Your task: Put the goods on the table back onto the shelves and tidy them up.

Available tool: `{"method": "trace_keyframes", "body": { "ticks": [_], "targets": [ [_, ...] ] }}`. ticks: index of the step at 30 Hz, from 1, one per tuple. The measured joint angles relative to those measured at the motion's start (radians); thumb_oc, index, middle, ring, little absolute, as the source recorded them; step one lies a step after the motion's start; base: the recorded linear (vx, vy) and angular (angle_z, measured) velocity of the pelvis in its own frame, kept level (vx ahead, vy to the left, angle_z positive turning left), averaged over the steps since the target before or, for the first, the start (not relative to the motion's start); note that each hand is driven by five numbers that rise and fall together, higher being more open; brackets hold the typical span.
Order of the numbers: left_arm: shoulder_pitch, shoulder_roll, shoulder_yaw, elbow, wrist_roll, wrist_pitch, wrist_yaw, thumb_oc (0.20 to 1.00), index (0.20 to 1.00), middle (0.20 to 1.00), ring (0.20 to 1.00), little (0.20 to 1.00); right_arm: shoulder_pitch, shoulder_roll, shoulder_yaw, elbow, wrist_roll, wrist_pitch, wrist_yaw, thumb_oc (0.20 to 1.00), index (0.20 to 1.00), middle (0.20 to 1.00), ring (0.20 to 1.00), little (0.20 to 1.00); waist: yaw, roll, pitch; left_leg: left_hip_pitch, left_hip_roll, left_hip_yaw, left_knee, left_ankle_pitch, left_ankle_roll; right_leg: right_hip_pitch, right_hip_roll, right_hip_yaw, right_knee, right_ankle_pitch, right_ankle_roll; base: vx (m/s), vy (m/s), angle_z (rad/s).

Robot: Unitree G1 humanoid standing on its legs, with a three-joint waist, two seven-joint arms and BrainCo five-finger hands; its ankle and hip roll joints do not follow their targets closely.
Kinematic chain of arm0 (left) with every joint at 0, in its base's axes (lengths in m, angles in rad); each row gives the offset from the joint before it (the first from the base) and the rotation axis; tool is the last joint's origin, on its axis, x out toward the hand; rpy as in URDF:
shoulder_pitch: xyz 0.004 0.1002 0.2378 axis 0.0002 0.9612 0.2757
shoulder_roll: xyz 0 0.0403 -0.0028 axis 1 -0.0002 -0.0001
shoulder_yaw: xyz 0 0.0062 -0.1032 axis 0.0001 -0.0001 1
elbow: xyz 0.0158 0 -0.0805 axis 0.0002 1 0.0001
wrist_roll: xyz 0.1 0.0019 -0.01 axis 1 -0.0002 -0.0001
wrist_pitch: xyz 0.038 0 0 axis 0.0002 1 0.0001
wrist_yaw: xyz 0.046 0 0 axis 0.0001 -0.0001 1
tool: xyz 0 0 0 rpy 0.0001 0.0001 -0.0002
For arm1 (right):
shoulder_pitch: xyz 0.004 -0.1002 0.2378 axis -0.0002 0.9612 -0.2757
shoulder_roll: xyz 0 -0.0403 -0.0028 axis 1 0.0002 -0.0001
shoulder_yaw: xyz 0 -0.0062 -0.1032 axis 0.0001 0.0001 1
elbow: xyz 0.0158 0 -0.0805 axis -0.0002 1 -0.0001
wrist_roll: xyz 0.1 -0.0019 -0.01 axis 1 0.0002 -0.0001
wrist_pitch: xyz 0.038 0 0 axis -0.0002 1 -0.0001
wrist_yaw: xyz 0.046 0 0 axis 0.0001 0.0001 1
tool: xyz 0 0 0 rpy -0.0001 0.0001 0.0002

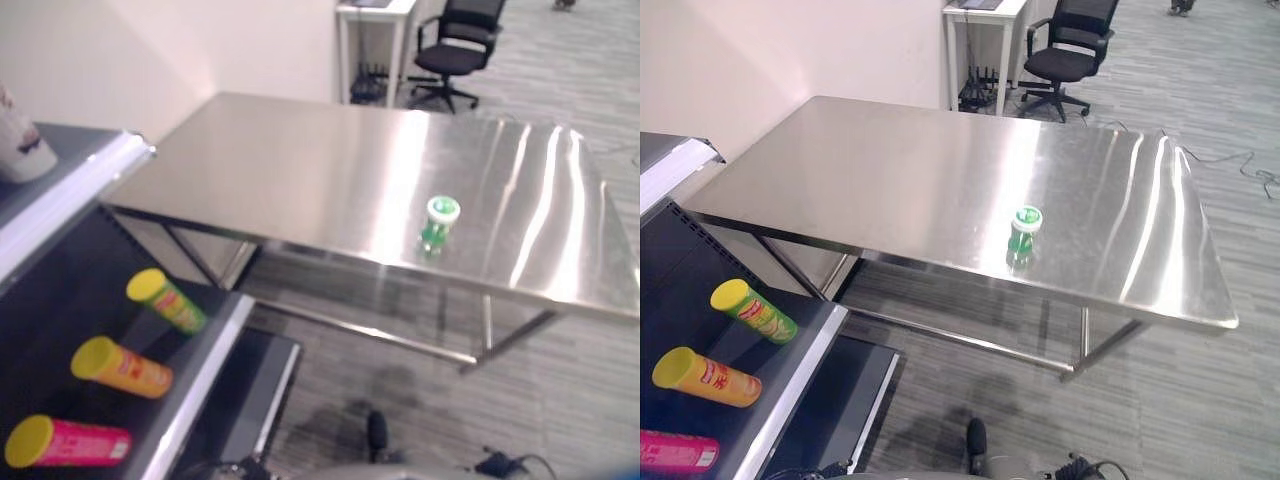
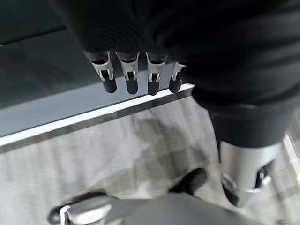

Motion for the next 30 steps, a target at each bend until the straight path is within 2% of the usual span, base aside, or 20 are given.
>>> {"method": "trace_keyframes", "body": {
  "ticks": [1,3,4,5,6,7,8,9,11,12,13,14,15,17,19,23,25,29,30],
  "targets": [
    [-0.007,0.004,-0.001,-0.008,0.005,-0.001,0.008,1.000,1.000,1.000,1.000,1.000,-0.002,-0.011,0.024,-0.002,-0.013,0.002,0.000,1.000,1.000,1.000,1.000,1.000,0.012,-0.002,0.002,-0.056,0.012,0.020,0.095,0.009,-0.029,0.025,-0.002,-0.001,-0.016,-0.014,-0.011,0.11,-0.058,0.06],
    [-0.030,0.007,0.006,-0.019,0.012,-0.002,0.016,1.000,1.000,1.000,1.000,1.000,-0.014,-0.022,0.024,-0.011,-0.024,0.003,-0.004,1.000,1.000,1.000,1.000,1.000,0.012,-0.009,0.013,-0.183,0.018,0.066,0.291,0.054,-0.054,0.031,-0.012,-0.001,-0.021,-0.038,-0.021,0.11,-0.061,0.22],
    [-0.053,0.010,0.025,-0.021,0.012,-0.005,0.018,1.000,1.000,1.000,1.000,1.000,-0.028,-0.022,0.024,-0.007,-0.037,0.010,-0.008,1.000,1.000,1.000,1.000,1.000,0.020,-0.011,0.028,-0.259,0.022,0.112,0.390,0.055,-0.048,0.034,-0.028,0.002,-0.020,-0.041,-0.024,0.17,-0.011,0.24],
    [-0.077,0.024,0.048,-0.029,-0.007,-0.008,0.029,1.000,1.000,1.000,1.000,1.000,-0.049,-0.013,0.023,-0.004,-0.040,0.010,-0.015,1.000,1.000,1.000,1.000,1.000,0.035,-0.054,0.066,-0.354,0.031,0.183,0.385,0.039,-0.019,0.049,-0.076,0.009,-0.026,-0.043,-0.024,0.18,0.034,0.02],
    [-0.082,0.037,0.064,-0.037,-0.015,-0.009,0.034,1.000,1.000,1.000,1.000,1.000,-0.051,-0.008,0.023,-0.011,-0.041,0.010,-0.021,1.000,1.000,1.000,1.000,1.000,0.050,-0.086,0.084,-0.376,0.037,0.223,0.206,0.036,-0.008,0.070,-0.113,0.020,-0.037,-0.048,-0.016,0.22,0.069,-0.02],
    [-0.082,0.040,0.067,-0.038,-0.015,-0.010,0.037,1.000,1.000,1.000,1.000,1.000,-0.044,-0.011,0.023,-0.013,-0.041,0.008,-0.023,1.000,1.000,1.000,1.000,1.000,0.052,-0.087,0.089,-0.375,0.045,0.232,0.052,0.039,-0.009,0.081,-0.127,0.022,-0.052,-0.050,-0.012,0.20,0.095,-0.28],
    [-0.062,0.028,0.055,-0.044,-0.018,-0.014,0.043,1.000,1.000,1.000,1.000,1.000,-0.041,-0.028,0.027,-0.012,-0.044,0.004,-0.030,1.000,1.000,1.000,1.000,1.000,0.057,-0.049,0.085,-0.365,0.072,0.227,-0.229,0.082,-0.027,0.110,-0.128,0.013,-0.073,-0.058,0.013,0.15,0.073,-0.38],
    [-0.055,0.016,0.058,-0.047,-0.018,-0.015,0.046,1.000,1.000,1.000,1.000,1.000,-0.037,-0.038,0.025,-0.012,-0.053,-0.006,-0.033,1.000,1.000,1.000,1.000,1.000,0.053,-0.020,0.085,-0.367,0.084,0.238,-0.297,0.106,-0.024,0.118,-0.126,0.000,-0.073,-0.056,0.043,0.16,0.054,-0.51],
    [-0.038,-0.003,0.061,-0.038,-0.018,-0.008,0.046,1.000,1.000,1.000,1.000,1.000,-0.011,-0.044,0.025,-0.011,-0.060,-0.009,-0.035,1.000,1.000,1.000,1.000,1.000,0.050,0.025,0.071,-0.358,0.091,0.229,-0.277,0.123,0.007,0.136,-0.104,0.013,-0.072,-0.068,0.077,0.18,0.084,-0.49],
    [-0.011,-0.005,0.061,-0.037,-0.017,-0.003,0.051,1.000,1.000,1.000,1.000,1.000,0.023,-0.027,0.022,-0.010,-0.060,-0.010,-0.035,1.000,1.000,1.000,1.000,1.000,0.053,0.021,0.058,-0.320,0.088,0.250,-0.323,0.172,0.034,0.160,-0.109,0.037,-0.072,-0.074,0.105,0.16,0.074,-0.48],
    [0.010,0.005,0.061,-0.039,-0.011,-0.005,0.053,1.000,1.000,1.000,1.000,1.000,0.046,-0.011,0.018,-0.011,-0.060,-0.010,-0.035,1.000,1.000,1.000,1.000,1.000,0.041,0.012,0.038,-0.303,0.081,0.260,-0.364,0.175,0.034,0.158,-0.119,0.029,-0.072,-0.075,0.118,0.09,0.044,-0.36],
    [0.019,0.012,0.058,-0.039,-0.009,-0.004,0.053,1.000,1.000,1.000,1.000,1.000,0.066,0.002,0.019,-0.011,-0.060,-0.010,-0.033,1.000,1.000,1.000,1.000,1.000,0.033,-0.008,0.021,-0.284,0.073,0.260,-0.394,0.179,0.033,0.162,-0.124,0.027,-0.072,-0.080,0.124,0.07,0.047,-0.09],
    [0.035,0.021,0.060,-0.038,-0.009,-0.004,0.051,1.000,1.000,1.000,1.000,1.000,0.104,0.014,0.018,-0.007,-0.059,-0.008,-0.032,1.000,1.000,1.000,1.000,1.000,0.028,-0.035,-0.004,-0.258,0.056,0.261,-0.452,0.220,0.053,0.166,-0.136,0.028,-0.072,-0.091,0.139,0.08,0.059,-0.08],
    [0.049,0.023,0.059,-0.034,-0.009,-0.001,0.050,1.000,1.000,1.000,1.000,1.000,0.139,0.019,0.010,0.015,-0.056,-0.006,-0.032,1.000,1.000,1.000,1.000,1.000,0.011,-0.040,-0.032,-0.224,0.050,0.259,-0.509,0.266,0.074,0.176,-0.142,0.030,-0.072,-0.112,0.162,0.03,0.025,-0.04],
    [0.061,0.026,0.057,-0.036,-0.009,0.002,0.044,1.000,1.000,1.000,1.000,1.000,0.151,0.024,-0.025,0.016,-0.051,-0.006,-0.033,1.000,1.000,1.000,1.000,1.000,0.010,-0.041,-0.041,-0.203,0.042,0.256,-0.507,0.282,0.085,0.191,-0.148,0.030,-0.072,-0.110,0.174,0.04,0.043,-0.01],
    [0.072,0.026,0.056,-0.035,-0.004,0.002,0.042,1.000,1.000,1.000,1.000,1.000,0.155,0.030,-0.105,0.012,0.005,-0.014,-0.035,1.000,1.000,1.000,1.000,1.000,-0.014,-0.033,-0.062,-0.176,0.040,0.261,-0.504,0.274,0.091,0.210,-0.151,0.033,-0.071,-0.125,0.177,0.03,0.031,-0.02],
    [0.071,0.028,0.056,-0.039,0.015,0.001,0.034,1.000,1.000,1.000,1.000,1.000,0.158,0.025,-0.240,0.038,0.101,-0.036,-0.038,1.000,1.000,1.000,1.000,1.000,-0.018,-0.027,-0.065,-0.161,0.046,0.272,-0.504,0.265,0.084,0.217,-0.148,0.056,-0.066,-0.127,0.177,0.03,0.024,-0.20],
    [0.070,0.036,0.018,-0.032,0.036,0.003,0.022,1.000,1.000,1.000,1.000,1.000,0.181,-0.069,-0.441,0.158,0.298,-0.025,-0.054,1.000,1.000,1.000,1.000,1.000,-0.038,-0.023,-0.076,-0.148,0.062,0.297,-0.511,0.253,0.071,0.220,-0.132,0.086,-0.066,-0.129,0.173,0.03,0.013,-0.24],
    [0.070,0.038,0.014,-0.025,0.039,0.002,0.015,1.000,1.000,1.000,1.000,1.000,0.190,-0.129,-0.517,0.191,0.377,-0.017,-0.056,1.000,1.000,1.000,1.000,1.000,-0.047,-0.025,-0.078,-0.144,0.067,0.307,-0.511,0.242,0.060,0.220,-0.130,0.091,-0.067,-0.134,0.168,0.02,-0.007,-0.20]
  ]
}}
